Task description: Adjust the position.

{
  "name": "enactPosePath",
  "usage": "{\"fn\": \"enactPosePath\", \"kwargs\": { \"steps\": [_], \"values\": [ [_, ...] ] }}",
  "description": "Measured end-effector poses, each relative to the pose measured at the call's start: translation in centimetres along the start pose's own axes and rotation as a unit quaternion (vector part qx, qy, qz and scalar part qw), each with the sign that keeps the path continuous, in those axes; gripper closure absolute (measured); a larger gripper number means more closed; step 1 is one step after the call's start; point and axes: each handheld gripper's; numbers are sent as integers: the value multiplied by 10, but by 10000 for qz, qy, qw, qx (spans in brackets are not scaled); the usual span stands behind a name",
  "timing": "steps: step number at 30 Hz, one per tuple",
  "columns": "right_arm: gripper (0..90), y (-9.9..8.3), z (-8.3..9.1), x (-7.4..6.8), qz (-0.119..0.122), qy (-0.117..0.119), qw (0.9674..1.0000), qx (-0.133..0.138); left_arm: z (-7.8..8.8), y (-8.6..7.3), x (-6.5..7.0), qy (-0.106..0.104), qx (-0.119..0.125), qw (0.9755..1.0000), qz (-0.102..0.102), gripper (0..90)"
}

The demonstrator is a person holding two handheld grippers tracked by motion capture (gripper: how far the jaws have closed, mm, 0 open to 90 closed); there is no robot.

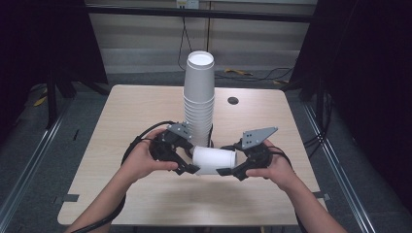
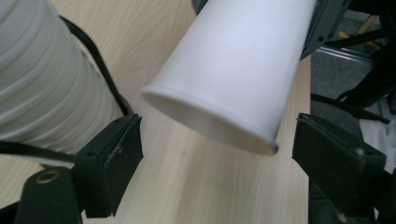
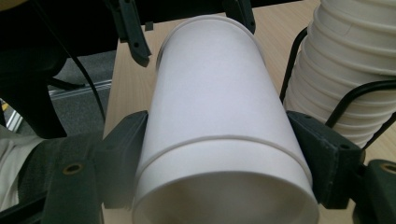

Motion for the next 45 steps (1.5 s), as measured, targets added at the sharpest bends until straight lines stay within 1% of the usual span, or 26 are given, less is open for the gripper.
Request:
{"fn": "enactPosePath", "kwargs": {
  "steps": [3,6,8,12,13,14,16,18,20,22,24,26,28,33,36,39,40,45],
  "values": [
    [243,1,2,1,-23,-43,10000,49,-2,-5,-1,-34,-4,10000,11,159],
    [243,1,4,2,-76,-16,9999,144,-6,-9,0,-40,49,10000,-4,160],
    [243,2,4,3,-125,5,9996,244,-10,-9,0,-46,11,10000,-4,161],
    [242,4,4,2,-121,46,9995,302,-17,-9,1,-74,-11,10000,-31,161],
    [242,4,5,2,-130,92,9994,320,-18,-9,0,-63,12,10000,-31,161],
    [242,5,5,2,-114,71,9994,325,-18,-9,0,-28,58,10000,4,162],
    [242,4,5,2,-132,136,9992,355,-17,-9,-1,-12,95,10000,-15,156],
    [242,4,5,1,-118,133,9992,369,-18,-9,-2,-70,107,9999,-34,152],
    [243,4,5,1,-116,164,9992,360,-18,-8,-1,-62,87,9999,-87,151],
    [242,3,4,1,-112,185,9991,357,-18,-7,-1,-105,106,9999,-70,142],
    [243,4,3,0,-110,200,9990,374,-19,-6,-2,-95,82,9998,-137,122],
    [243,4,2,0,-90,220,9992,324,-20,-4,-2,-72,60,9998,-150,91],
    [243,3,1,0,-85,241,9991,330,-20,-4,-2,-77,63,9998,-172,83],
    [243,4,0,0,-60,294,9989,360,-19,-5,-2,-169,72,9996,-201,68],
    [243,5,0,-1,-33,323,9988,377,-19,-4,-2,-174,89,9995,-241,70],
    [242,5,0,-1,-36,334,9988,367,-19,-3,-1,-232,110,9993,-272,82],
    [242,4,0,-1,-38,343,9987,377,-19,-3,-1,-276,127,9992,-277,102],
    [243,4,0,0,-23,353,9987,358,-19,-3,-1,-302,123,9990,-298,116]
  ]
}}
Point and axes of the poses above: each handheld gripper's, and its own axes: z roughly backward along the jaws, y roughly out of its top, x roughly to its right, and after that the axes turned 5 degrees about -x, right-handed
